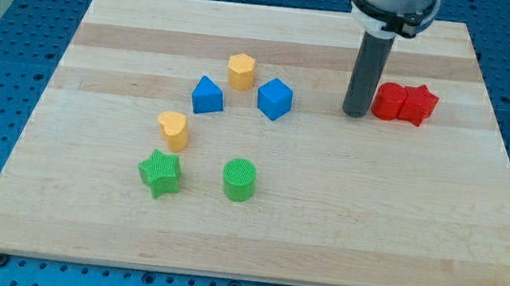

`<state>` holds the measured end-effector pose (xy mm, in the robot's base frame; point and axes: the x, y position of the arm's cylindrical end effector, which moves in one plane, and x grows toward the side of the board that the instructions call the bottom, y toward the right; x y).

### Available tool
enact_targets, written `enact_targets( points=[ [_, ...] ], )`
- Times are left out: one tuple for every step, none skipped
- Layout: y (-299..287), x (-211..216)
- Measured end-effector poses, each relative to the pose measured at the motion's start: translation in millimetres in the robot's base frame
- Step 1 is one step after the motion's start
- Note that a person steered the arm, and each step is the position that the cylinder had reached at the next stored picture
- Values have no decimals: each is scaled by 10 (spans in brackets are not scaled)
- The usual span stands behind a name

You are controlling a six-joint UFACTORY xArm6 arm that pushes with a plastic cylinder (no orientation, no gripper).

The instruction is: Point your arm at the green circle

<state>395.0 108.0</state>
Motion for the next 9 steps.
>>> enact_targets(
  points=[
    [-8,0],
    [-8,0],
    [-68,0],
    [-433,158],
    [-660,433],
    [-660,771],
    [-660,862],
    [-662,862],
    [-918,864]
  ],
)
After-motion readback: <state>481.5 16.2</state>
